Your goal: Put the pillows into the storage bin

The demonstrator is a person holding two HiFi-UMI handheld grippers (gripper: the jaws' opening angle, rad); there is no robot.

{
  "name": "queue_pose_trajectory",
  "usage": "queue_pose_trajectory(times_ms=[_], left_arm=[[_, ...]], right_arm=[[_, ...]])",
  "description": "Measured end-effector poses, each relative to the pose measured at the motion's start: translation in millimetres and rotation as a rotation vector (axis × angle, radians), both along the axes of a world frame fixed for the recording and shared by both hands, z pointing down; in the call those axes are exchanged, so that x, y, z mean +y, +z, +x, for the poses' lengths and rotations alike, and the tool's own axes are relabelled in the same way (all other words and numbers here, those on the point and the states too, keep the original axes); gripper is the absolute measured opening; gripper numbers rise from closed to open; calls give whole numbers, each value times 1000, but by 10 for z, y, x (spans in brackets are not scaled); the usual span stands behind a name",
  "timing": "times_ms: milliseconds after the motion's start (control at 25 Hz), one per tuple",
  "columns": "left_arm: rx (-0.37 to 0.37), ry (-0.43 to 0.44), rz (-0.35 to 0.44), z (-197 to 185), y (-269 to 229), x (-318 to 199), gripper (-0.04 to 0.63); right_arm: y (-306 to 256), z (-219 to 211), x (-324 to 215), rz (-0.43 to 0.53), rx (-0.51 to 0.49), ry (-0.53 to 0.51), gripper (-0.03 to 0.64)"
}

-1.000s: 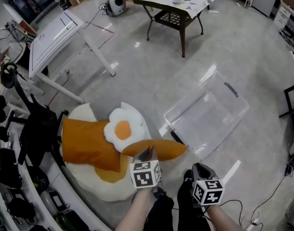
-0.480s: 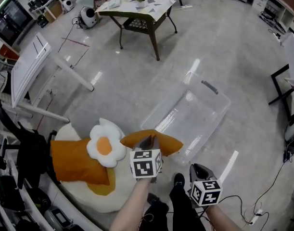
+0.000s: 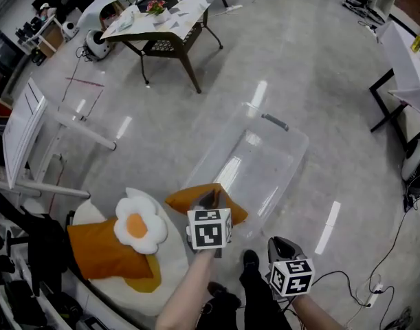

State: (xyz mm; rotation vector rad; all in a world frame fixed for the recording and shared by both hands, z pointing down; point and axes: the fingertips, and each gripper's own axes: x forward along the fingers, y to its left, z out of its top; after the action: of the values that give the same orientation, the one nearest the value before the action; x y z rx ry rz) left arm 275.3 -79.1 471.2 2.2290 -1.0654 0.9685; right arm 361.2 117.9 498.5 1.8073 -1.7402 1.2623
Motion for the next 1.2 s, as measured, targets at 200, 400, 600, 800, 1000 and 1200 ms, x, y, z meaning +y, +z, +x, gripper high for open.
queue_pose_trajectory(times_ms=[200,400,600,800,1000,1200], left_arm=[[-12,34,19,266,-32,-58,37],[-93,64,-24,431,246,-32,54],[-71,-19,-85,333,478,-12,103],[-6,-131,-96,-77,520,109,106],[0,-302,-120,-905,668,291,109],[0,-491,-116,-1910,819,428,126]], right_arm=[[-8,203,-2,7,1,25,34],[36,350,56,0,5,49,34],[101,348,93,-17,3,33,34],[208,184,60,-41,-16,-28,34],[213,-211,-160,-36,-19,-168,32],[291,-819,-409,-40,-8,-318,32]])
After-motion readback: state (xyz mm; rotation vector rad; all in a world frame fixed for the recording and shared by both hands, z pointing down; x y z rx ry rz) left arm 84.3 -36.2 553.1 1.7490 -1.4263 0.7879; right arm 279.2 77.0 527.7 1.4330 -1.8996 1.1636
